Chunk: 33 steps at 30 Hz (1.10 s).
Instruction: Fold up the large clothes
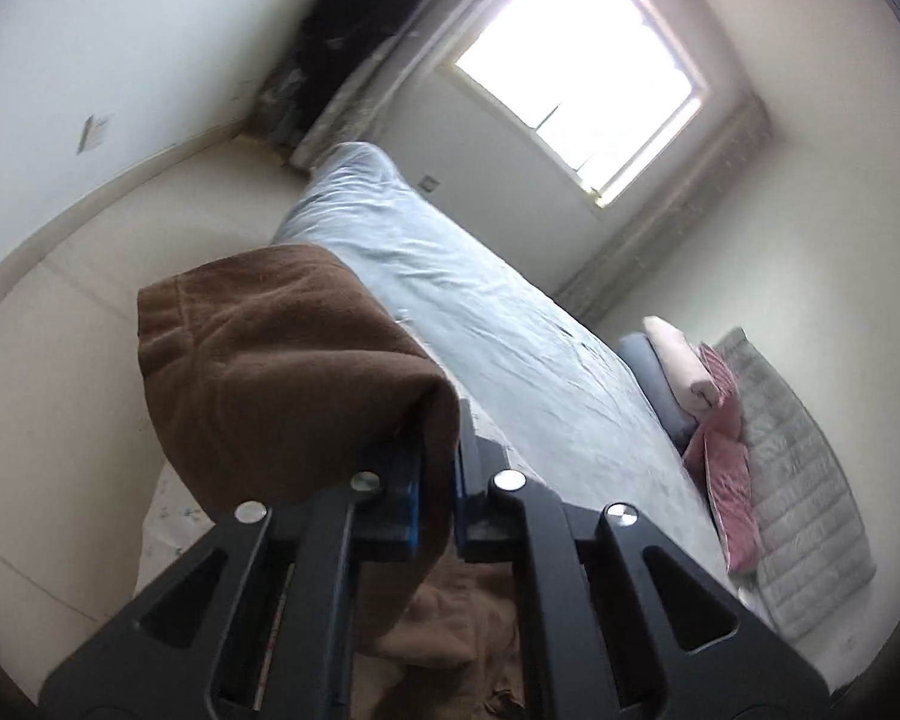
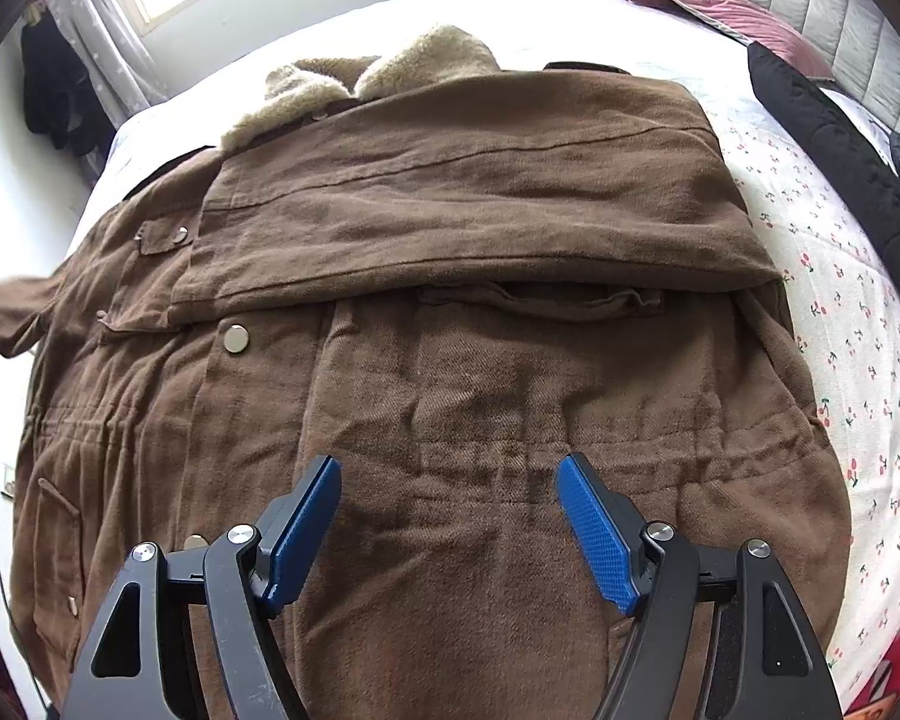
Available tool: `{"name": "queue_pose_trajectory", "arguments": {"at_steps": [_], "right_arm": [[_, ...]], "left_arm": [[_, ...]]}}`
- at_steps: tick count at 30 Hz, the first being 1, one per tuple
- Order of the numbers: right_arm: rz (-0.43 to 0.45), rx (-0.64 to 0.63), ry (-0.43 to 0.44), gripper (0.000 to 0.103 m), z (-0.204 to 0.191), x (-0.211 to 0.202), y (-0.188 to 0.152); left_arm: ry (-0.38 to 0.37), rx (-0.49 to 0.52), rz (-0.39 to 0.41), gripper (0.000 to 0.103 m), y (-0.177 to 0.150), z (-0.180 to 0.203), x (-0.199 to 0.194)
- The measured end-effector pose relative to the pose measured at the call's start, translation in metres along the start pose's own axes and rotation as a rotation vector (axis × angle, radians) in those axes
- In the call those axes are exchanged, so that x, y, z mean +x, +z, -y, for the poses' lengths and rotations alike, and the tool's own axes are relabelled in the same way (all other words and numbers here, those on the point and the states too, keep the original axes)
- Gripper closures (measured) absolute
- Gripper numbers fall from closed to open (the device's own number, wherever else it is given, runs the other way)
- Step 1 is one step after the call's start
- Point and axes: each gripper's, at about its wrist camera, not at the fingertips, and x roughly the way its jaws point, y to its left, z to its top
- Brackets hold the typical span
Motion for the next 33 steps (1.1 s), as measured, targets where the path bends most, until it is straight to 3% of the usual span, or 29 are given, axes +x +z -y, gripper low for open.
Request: {"name": "queue_pose_trajectory", "arguments": {"at_steps": [8, 12, 16, 19, 21, 23, 25, 27, 29, 33], "right_arm": [[0.021, 0.004, 0.024, 0.027, 0.002, -0.014, 0.002], [0.029, 0.018, 0.031, 0.027, 0.007, -0.018, 0.003], [0.032, 0.035, 0.039, 0.027, 0.012, -0.020, 0.005], [0.037, 0.042, 0.046, 0.027, 0.015, -0.022, 0.006], [0.040, 0.050, 0.046, 0.027, 0.018, -0.023, 0.008], [0.036, 0.058, 0.046, 0.027, 0.020, -0.022, 0.008], [0.029, 0.061, 0.046, 0.027, 0.020, -0.020, 0.008], [0.023, 0.059, 0.043, 0.027, 0.019, -0.018, 0.008], [0.018, 0.054, 0.041, 0.027, 0.017, -0.016, 0.008], [0.016, 0.040, 0.035, 0.027, 0.013, -0.016, 0.007]], "left_arm": [[-0.232, 0.339, -0.170, 0.094, -0.075, 0.159, -0.011], [-0.306, 0.509, -0.349, 0.094, -0.159, 0.217, 0.002], [-0.282, 0.650, -0.544, 0.094, -0.242, 0.221, 0.035], [-0.212, 0.655, -0.704, 0.092, -0.292, 0.197, 0.076], [-0.187, 0.643, -0.779, 0.087, -0.308, 0.185, 0.095], [-0.213, 0.665, -0.763, 0.087, -0.311, 0.182, 0.087], [-0.227, 0.701, -0.770, 0.079, -0.306, 0.187, 0.075], [-0.239, 0.722, -0.787, 0.046, -0.297, 0.191, 0.062], [-0.264, 0.733, -0.772, 0.034, -0.288, 0.193, 0.047], [-0.297, 0.745, -0.709, 0.025, -0.257, 0.189, 0.011]]}}
